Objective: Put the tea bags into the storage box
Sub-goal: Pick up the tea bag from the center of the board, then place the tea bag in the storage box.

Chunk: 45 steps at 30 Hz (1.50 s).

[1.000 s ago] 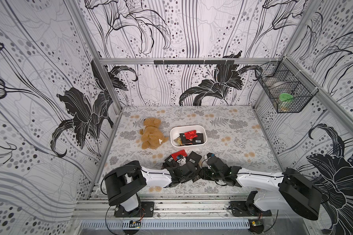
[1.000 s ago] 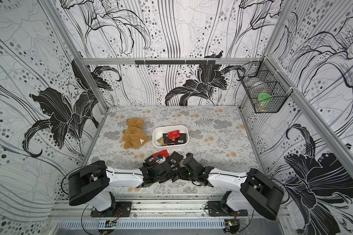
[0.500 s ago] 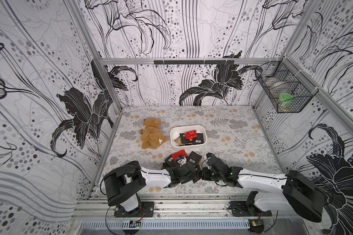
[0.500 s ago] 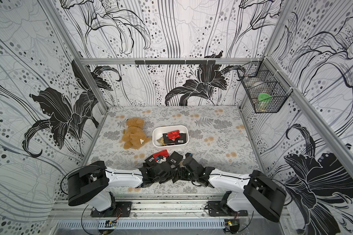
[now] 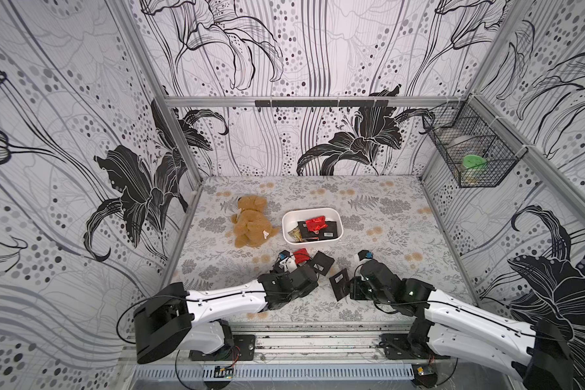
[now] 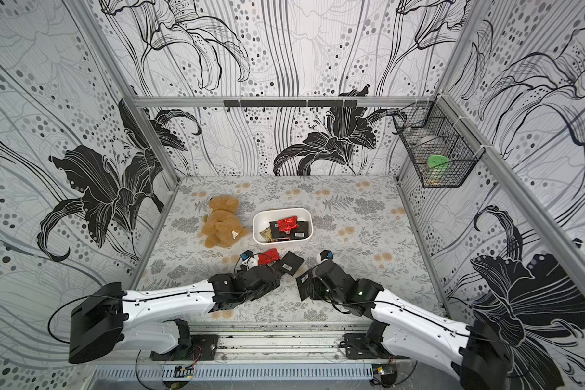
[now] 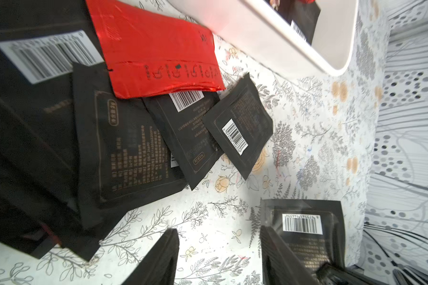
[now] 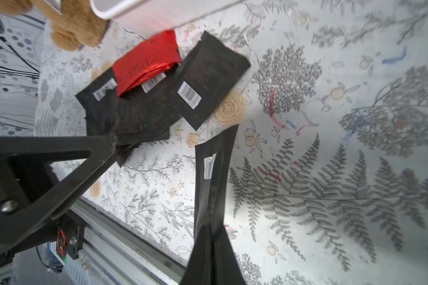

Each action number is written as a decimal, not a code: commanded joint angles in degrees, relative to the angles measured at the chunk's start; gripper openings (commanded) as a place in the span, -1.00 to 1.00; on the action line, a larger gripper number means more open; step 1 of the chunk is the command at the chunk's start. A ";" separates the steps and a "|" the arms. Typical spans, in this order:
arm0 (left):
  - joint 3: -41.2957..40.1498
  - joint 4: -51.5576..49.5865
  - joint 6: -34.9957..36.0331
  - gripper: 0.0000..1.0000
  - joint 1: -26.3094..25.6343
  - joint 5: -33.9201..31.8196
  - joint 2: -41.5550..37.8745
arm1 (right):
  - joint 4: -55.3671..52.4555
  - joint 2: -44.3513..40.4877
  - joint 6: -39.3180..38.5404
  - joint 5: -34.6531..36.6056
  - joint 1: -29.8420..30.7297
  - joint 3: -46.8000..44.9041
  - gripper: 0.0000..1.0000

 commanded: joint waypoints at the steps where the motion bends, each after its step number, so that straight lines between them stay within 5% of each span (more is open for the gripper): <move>1: -1.36 1.74 -1.91 0.16 -1.10 -0.58 -2.07 | -4.26 -1.45 -5.18 2.38 0.21 4.59 -1.00; 6: 0.43 2.26 1.40 0.29 -2.35 -0.63 -3.58 | -2.13 3.66 -9.55 6.19 -0.95 13.47 -1.00; 11: -0.38 -1.50 -1.89 0.54 -3.28 -6.61 -7.35 | 4.92 11.76 -13.37 -7.24 -12.27 20.29 -1.00; 16: -4.55 0.14 -2.94 0.98 -3.26 -10.10 -11.49 | 7.27 21.44 -16.21 -12.59 -18.12 27.95 -1.00; 25: -8.71 -3.53 -4.59 0.94 -2.70 -17.53 -20.05 | 11.21 36.45 -18.08 -22.51 -25.38 38.53 -1.00; 35: -22.02 1.74 -3.17 1.00 -2.45 -21.59 -39.53 | 10.52 51.56 -19.45 -24.26 -25.79 48.24 -1.00; 41: -23.72 7.77 -1.71 0.98 -2.47 -18.60 -35.31 | 11.05 58.99 -19.23 -25.15 -25.79 51.98 -1.00; 43: -21.49 8.37 -1.23 0.97 -2.45 -17.54 -30.16 | 9.75 60.54 -19.83 -25.08 -25.79 53.11 -0.83; 45: -18.22 7.30 -1.30 0.94 -2.50 -17.68 -24.51 | 9.00 59.81 -20.38 -22.96 -25.70 52.29 -0.41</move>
